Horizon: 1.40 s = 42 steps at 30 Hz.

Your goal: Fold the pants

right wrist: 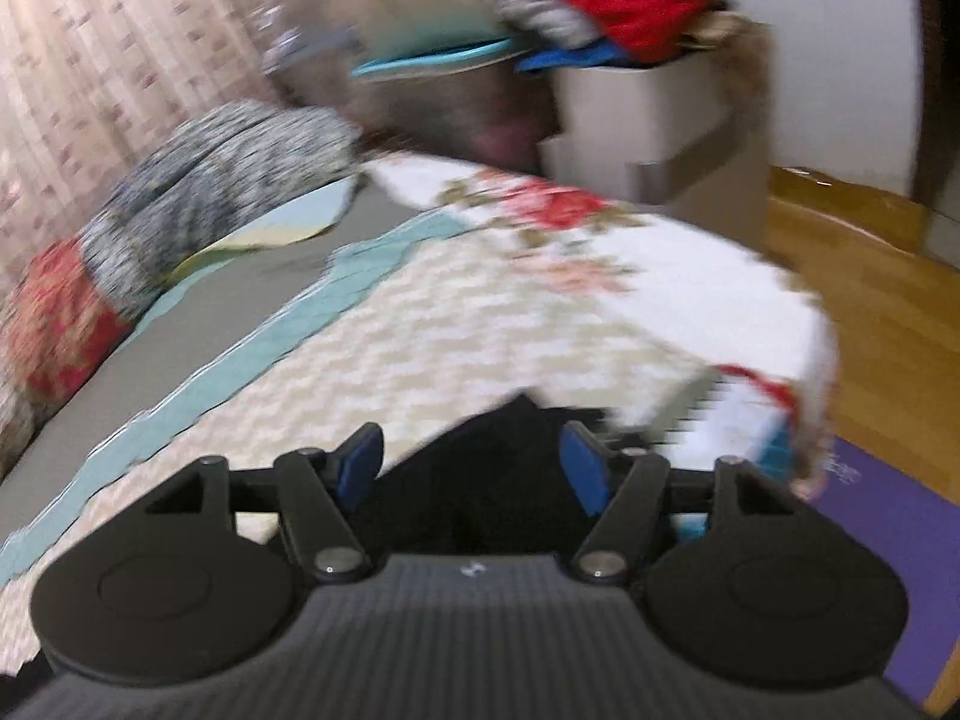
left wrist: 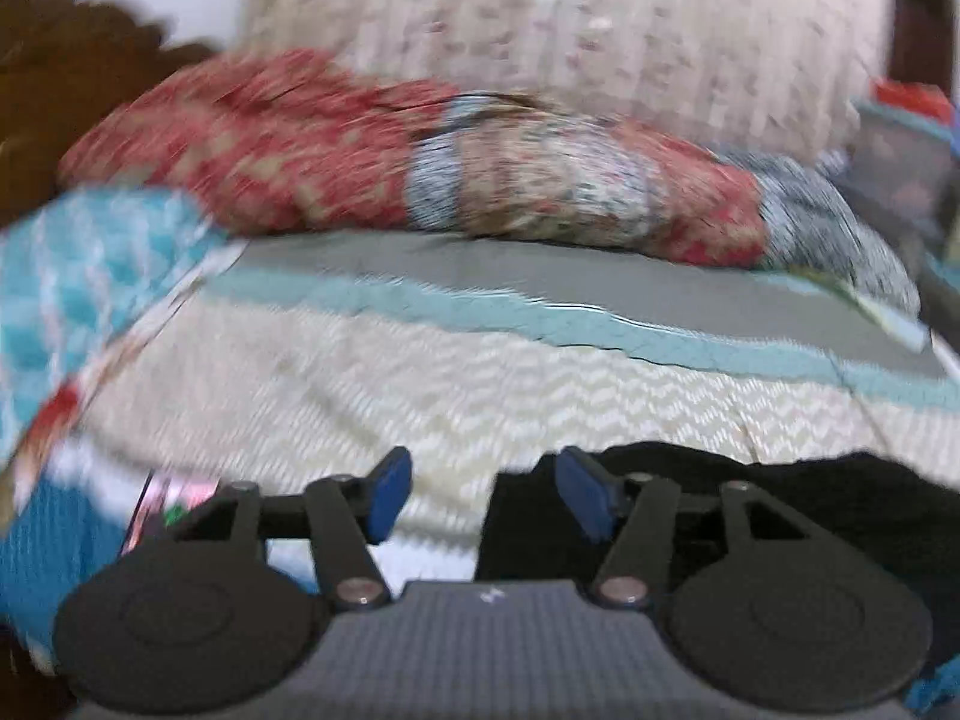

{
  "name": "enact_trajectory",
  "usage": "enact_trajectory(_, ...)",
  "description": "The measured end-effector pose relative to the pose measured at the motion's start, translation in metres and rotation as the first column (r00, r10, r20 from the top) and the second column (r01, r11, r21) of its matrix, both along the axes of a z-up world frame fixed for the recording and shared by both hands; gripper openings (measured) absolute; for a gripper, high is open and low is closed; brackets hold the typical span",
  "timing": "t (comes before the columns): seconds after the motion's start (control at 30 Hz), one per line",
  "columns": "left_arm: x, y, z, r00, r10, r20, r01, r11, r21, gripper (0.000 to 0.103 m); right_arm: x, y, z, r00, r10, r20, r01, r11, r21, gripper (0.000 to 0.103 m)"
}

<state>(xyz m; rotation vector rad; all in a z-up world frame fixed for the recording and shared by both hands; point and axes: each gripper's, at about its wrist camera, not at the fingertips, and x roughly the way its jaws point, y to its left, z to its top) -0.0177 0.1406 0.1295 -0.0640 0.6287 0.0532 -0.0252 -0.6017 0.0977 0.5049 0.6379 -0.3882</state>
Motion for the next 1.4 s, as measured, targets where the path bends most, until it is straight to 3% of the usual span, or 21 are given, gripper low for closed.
enact_trajectory(0.03,0.015,-0.009,-0.003,0.999,-0.04,-0.012,0.04,0.999,0.025,0.074,0.009,0.01,0.0,0.999,0.032,-0.002,-0.032,0.999,0.002,0.074)
enact_trajectory(0.1,0.038,-0.027,-0.01,0.993,-0.111,-0.035,0.113,0.991,0.068,0.083,0.028,0.037,-0.003,0.995,0.096,-0.026,-0.096,0.995,0.009,0.074)
enact_trajectory(0.2,0.068,-0.053,-0.03,0.988,-0.131,-0.087,0.144,0.975,0.168,0.083,0.05,0.093,-0.005,0.957,0.291,-0.015,-0.29,0.956,0.04,0.074)
enact_trajectory(0.27,0.08,-0.057,-0.043,0.983,-0.123,-0.133,0.143,0.978,0.154,0.083,0.065,0.143,-0.004,0.886,0.464,-0.009,-0.464,0.885,0.034,0.074)
enact_trajectory(0.43,0.062,-0.053,-0.056,0.981,-0.104,-0.162,0.12,0.988,0.093,0.084,0.107,0.268,-0.019,0.638,0.767,-0.065,-0.769,0.639,0.001,0.074)
enact_trajectory(0.57,0.031,-0.038,-0.066,0.984,-0.05,-0.173,0.063,0.996,0.065,0.089,0.142,0.329,-0.04,0.524,0.837,-0.159,-0.852,0.518,-0.079,0.073)
enact_trajectory(0.6,0.027,-0.033,-0.069,0.981,-0.039,-0.189,0.046,0.998,0.033,0.088,0.15,0.34,-0.047,0.505,0.841,-0.192,-0.863,0.497,-0.091,0.066)
enact_trajectory(0.63,0.023,-0.029,-0.072,0.98,-0.029,-0.198,0.031,0.999,0.008,0.087,0.158,0.35,-0.054,0.475,0.848,-0.237,-0.879,0.467,-0.093,0.053)
enact_trajectory(0.67,0.021,-0.026,-0.075,0.978,-0.02,-0.206,0.017,1.0,-0.015,0.085,0.162,0.355,-0.06,0.453,0.849,-0.274,-0.891,0.444,-0.096,0.012)
enact_trajectory(0.7,0.018,-0.025,-0.078,0.977,-0.011,-0.215,0.004,0.999,-0.033,0.081,0.165,0.357,-0.062,0.439,0.85,-0.292,-0.897,0.43,-0.099,0.006)
enact_trajectory(0.77,0.018,-0.025,-0.083,0.976,-0.005,-0.22,-0.007,0.999,-0.053,0.078,0.169,0.358,-0.049,0.453,0.855,-0.251,-0.891,0.431,-0.14,0.006)
enact_trajectory(0.8,0.02,-0.027,-0.085,0.976,0.001,-0.22,-0.013,0.998,-0.056,0.078,0.175,0.358,-0.04,0.479,0.848,-0.228,-0.876,0.447,-0.178,0.006)
enact_trajectory(0.9,0.028,-0.033,-0.094,0.972,0.03,-0.232,-0.04,0.998,-0.038,0.079,0.207,0.359,-0.024,0.56,0.814,-0.151,-0.826,0.535,-0.18,0.006)
enact_trajectory(0.97,0.033,-0.037,-0.102,0.967,0.054,-0.248,-0.064,0.997,-0.032,0.08,0.222,0.367,-0.035,0.586,0.791,-0.174,-0.806,0.547,-0.228,0.006)
enact_trajectory(1.03,0.036,-0.043,-0.11,0.963,0.08,-0.257,-0.087,0.996,-0.013,0.082,0.238,0.379,-0.063,0.593,0.762,-0.26,-0.804,0.549,-0.228,0.007)
enact_trajectory(1.07,0.037,-0.045,-0.112,0.962,0.091,-0.258,-0.093,0.996,0.005,0.083,0.238,0.374,-0.074,0.59,0.755,-0.287,-0.807,0.554,-0.205,0.011)
enact_trajectory(1.13,0.035,-0.046,-0.111,0.964,0.095,-0.248,-0.095,0.995,0.012,0.083,0.231,0.365,-0.075,0.621,0.743,-0.248,-0.784,0.582,-0.218,0.024)
enact_trajectory(1.17,0.034,-0.044,-0.11,0.965,0.092,-0.246,-0.094,0.996,0.001,0.083,0.227,0.359,-0.07,0.646,0.727,-0.234,-0.763,0.61,-0.214,0.047)
enact_trajectory(1.2,0.032,-0.041,-0.11,0.965,0.087,-0.246,-0.093,0.996,-0.015,0.084,0.219,0.352,-0.062,0.674,0.707,-0.213,-0.738,0.64,-0.213,0.054)
enact_trajectory(1.27,0.03,-0.036,-0.111,0.967,0.078,-0.244,-0.089,0.995,-0.035,0.087,0.194,0.328,-0.044,0.713,0.693,-0.104,-0.698,0.688,-0.201,0.053)
enact_trajectory(1.4,0.032,-0.035,-0.116,0.967,0.084,-0.242,-0.091,0.996,-0.018,0.092,0.141,0.275,-0.036,0.729,0.685,0.006,-0.682,0.726,-0.087,0.053)
